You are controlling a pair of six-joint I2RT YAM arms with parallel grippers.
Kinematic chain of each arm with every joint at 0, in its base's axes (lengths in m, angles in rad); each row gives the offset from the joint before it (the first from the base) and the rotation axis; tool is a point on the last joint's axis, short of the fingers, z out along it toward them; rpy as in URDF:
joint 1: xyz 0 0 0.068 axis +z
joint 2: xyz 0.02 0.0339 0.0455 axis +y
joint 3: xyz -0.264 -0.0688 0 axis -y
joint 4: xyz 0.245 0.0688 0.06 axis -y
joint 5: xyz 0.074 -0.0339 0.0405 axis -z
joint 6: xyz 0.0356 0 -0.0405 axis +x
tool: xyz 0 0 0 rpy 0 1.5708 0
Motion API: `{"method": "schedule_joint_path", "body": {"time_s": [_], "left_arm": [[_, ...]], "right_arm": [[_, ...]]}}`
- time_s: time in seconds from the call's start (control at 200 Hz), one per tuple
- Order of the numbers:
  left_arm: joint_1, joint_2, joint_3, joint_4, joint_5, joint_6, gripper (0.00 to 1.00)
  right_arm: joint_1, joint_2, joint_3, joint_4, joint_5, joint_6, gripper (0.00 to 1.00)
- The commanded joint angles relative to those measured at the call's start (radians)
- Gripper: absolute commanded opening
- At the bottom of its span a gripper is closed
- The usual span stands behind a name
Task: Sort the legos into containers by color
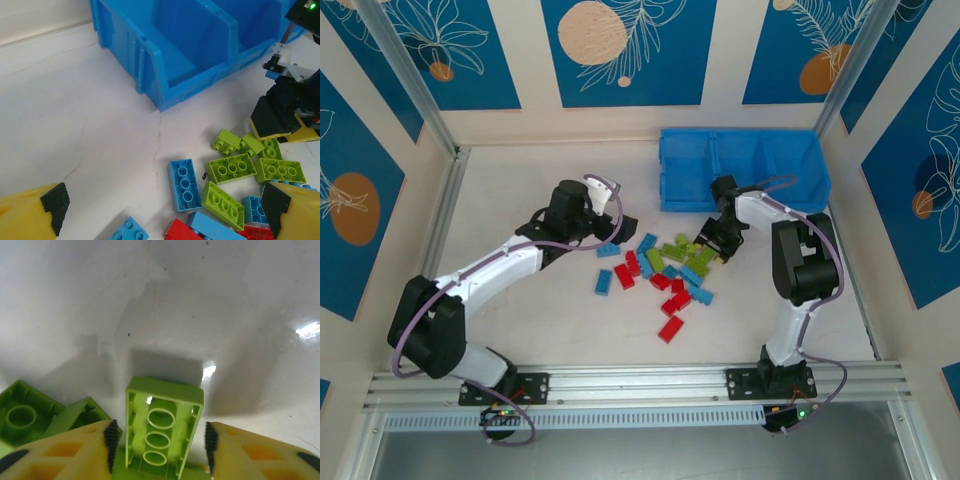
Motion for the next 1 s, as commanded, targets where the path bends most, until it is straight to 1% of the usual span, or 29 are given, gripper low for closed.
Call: {"method": "schedule_joint_path", "body": {"time_s": [0.0,0.135,0.23,0.245,0.265,0.29,0.305,0.34,0.36,0.425,0.48,0.555,0.635,0.735,0.8,0.865,0.935,0.995], "left_arm": [[-0.006,0.009,0.027,-0.012,0.018,0.027,1.00],[-0.006,0.017,0.029,-0.018,0.017,0.030,1.00],[-0.005,0.021,0.031,-0.019,0.021,0.027,1.00],[-0.005,0.021,0.031,-0.018,0.022,0.027,1.00],[-0.005,0.022,0.033,-0.018,0.023,0.027,1.00],[-0.006,0.023,0.034,-0.019,0.024,0.027,1.00],[-0.006,0.023,0.034,-0.019,0.024,0.027,1.00],[-0.006,0.023,0.034,-0.020,0.024,0.027,1.00],[-0.006,0.022,0.034,-0.020,0.023,0.027,1.00],[-0.006,0.021,0.034,-0.023,0.023,0.029,1.00],[-0.006,0.017,0.034,-0.025,0.024,0.029,1.00],[-0.005,0.012,0.034,-0.026,0.025,0.031,1.00],[-0.006,0.011,0.036,-0.021,0.019,0.033,1.00],[-0.006,0.016,0.037,-0.001,-0.006,0.020,1.00],[-0.006,0.025,0.038,0.019,-0.011,0.001,1.00],[-0.006,0.039,0.049,0.026,-0.003,-0.013,1.00],[-0.006,0.047,0.056,0.030,0.003,-0.026,1.00],[-0.006,0.047,0.057,0.035,-0.004,-0.036,1.00]], "right_arm": [[0.017,0.023,0.017,-0.060,0.039,0.003,0.49],[0.018,0.031,0.004,-0.066,0.050,-0.002,0.47],[0.005,0.027,-0.002,-0.061,0.035,-0.012,0.46],[0.002,0.026,-0.002,-0.060,0.034,-0.015,0.45],[0.000,0.024,-0.003,-0.059,0.034,-0.022,0.41],[-0.003,0.022,-0.002,-0.061,0.034,-0.028,0.40],[-0.005,0.019,-0.002,-0.062,0.035,-0.032,0.36],[-0.013,0.009,0.000,-0.068,0.034,-0.040,0.34],[-0.019,0.000,0.000,-0.070,0.034,-0.046,0.30],[-0.032,-0.056,0.000,-0.069,0.045,-0.061,0.29],[-0.044,-0.136,-0.002,-0.069,0.065,-0.076,0.29],[-0.067,-0.246,0.008,-0.082,0.120,-0.102,0.29],[-0.118,-0.331,0.038,-0.111,0.170,-0.135,0.29],[-0.199,-0.379,0.104,-0.120,0.251,-0.207,0.30],[-0.266,-0.367,0.158,-0.089,0.279,-0.256,0.30],[-0.341,-0.314,0.242,-0.080,0.270,-0.264,0.30],[-0.412,-0.209,0.351,-0.088,0.253,-0.251,0.30],[-0.451,-0.108,0.457,-0.104,0.234,-0.230,0.30]]}}
